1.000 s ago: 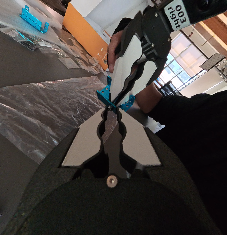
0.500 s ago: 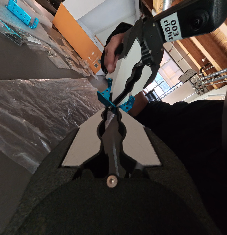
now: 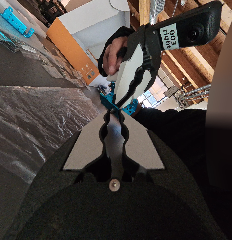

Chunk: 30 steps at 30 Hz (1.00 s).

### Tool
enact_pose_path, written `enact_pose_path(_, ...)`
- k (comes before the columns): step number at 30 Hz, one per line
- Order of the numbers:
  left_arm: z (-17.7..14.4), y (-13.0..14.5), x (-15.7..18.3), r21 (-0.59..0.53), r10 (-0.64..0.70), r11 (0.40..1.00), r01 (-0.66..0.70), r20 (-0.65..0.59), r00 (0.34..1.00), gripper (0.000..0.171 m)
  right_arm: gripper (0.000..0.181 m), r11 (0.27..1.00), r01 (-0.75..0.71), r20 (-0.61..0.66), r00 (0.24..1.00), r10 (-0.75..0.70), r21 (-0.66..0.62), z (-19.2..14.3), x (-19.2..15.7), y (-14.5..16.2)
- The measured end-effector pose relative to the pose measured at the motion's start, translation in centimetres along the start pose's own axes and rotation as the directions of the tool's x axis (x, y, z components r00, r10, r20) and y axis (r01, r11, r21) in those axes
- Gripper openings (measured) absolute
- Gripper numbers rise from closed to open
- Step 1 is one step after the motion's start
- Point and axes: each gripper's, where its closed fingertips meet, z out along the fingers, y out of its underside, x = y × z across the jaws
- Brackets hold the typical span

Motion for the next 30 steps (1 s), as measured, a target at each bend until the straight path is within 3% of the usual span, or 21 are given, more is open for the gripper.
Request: enact_pose_path(30, -0.49, -0.06, 0.34, 0.016, -0.012, 1.000, 0.012, -0.032, 0.999, 0.013, 0.005, 0.997, 0.059, 0.027, 0.998, -0.058, -0.043, 0.22, -0.10, -0.57)
